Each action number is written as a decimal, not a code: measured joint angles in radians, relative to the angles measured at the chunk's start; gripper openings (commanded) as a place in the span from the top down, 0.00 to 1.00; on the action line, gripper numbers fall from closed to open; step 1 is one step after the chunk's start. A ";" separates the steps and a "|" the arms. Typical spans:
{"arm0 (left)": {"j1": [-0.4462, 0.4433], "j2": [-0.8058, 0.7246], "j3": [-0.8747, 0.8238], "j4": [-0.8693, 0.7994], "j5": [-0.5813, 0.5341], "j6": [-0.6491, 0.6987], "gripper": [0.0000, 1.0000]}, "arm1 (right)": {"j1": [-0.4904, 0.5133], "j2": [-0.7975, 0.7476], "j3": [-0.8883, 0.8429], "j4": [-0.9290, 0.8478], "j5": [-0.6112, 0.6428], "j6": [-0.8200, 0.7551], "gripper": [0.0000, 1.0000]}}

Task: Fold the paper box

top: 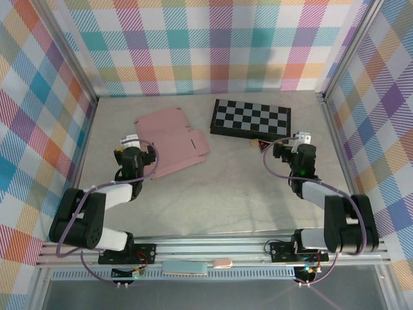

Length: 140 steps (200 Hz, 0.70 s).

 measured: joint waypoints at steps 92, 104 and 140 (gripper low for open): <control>-0.045 0.119 0.993 -0.843 -0.031 -0.474 0.17 | 0.042 -0.072 0.955 -0.750 0.012 0.353 0.16; 0.012 0.153 1.056 -0.954 0.071 -0.555 0.27 | 0.032 -0.052 1.030 -0.839 -0.083 0.428 0.24; 0.112 0.386 1.138 -1.266 0.281 -0.679 0.43 | 0.163 0.083 1.093 -1.090 -0.255 0.551 0.36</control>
